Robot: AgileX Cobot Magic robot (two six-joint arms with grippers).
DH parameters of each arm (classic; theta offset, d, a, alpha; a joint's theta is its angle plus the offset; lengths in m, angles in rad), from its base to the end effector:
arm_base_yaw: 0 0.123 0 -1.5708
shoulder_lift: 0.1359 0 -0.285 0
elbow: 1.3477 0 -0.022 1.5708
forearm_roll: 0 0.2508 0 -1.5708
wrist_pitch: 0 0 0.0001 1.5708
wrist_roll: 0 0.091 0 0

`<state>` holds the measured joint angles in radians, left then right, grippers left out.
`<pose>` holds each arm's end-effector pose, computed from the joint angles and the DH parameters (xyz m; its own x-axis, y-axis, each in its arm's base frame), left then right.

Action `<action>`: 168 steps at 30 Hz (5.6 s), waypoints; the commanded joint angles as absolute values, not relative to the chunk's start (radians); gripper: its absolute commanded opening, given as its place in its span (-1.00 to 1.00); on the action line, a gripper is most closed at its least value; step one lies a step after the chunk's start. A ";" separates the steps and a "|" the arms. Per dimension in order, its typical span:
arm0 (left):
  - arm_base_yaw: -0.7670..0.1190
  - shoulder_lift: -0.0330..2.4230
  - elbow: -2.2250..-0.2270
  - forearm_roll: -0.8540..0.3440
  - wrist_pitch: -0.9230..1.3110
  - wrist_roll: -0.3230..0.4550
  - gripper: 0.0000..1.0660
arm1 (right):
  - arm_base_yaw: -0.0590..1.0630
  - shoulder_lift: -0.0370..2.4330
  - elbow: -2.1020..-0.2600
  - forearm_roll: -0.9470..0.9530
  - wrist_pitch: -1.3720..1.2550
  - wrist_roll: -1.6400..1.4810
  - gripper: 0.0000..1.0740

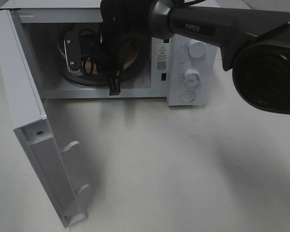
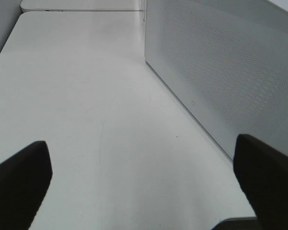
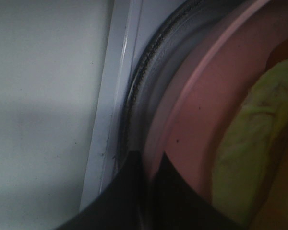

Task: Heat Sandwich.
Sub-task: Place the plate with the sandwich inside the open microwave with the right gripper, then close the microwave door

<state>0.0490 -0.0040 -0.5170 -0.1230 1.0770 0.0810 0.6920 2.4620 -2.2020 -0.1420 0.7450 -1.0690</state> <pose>-0.0080 -0.0102 0.2811 -0.4473 0.0004 -0.8944 0.0578 0.9979 -0.0284 0.4291 0.3443 0.1773 0.3084 -0.9366 -0.1665 -0.7900 -0.1547 -0.5933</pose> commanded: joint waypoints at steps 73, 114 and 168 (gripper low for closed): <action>0.054 -0.024 -0.516 -0.126 1.067 0.076 0.83 | 0.679 2.372 -2.017 -0.185 0.507 -0.864 0.18; 0.054 -0.024 -0.516 -0.126 1.067 0.076 0.83 | 0.679 1.804 -1.200 -0.174 0.330 -0.828 0.18; 0.054 -0.024 -0.516 -0.126 1.067 0.076 0.83 | 0.679 0.938 -0.658 -0.173 0.878 0.083 0.41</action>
<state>0.0490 -0.0040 -0.5170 -0.1230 1.0770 0.0810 0.6770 0.9540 -0.6620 -0.1720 0.8530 0.0660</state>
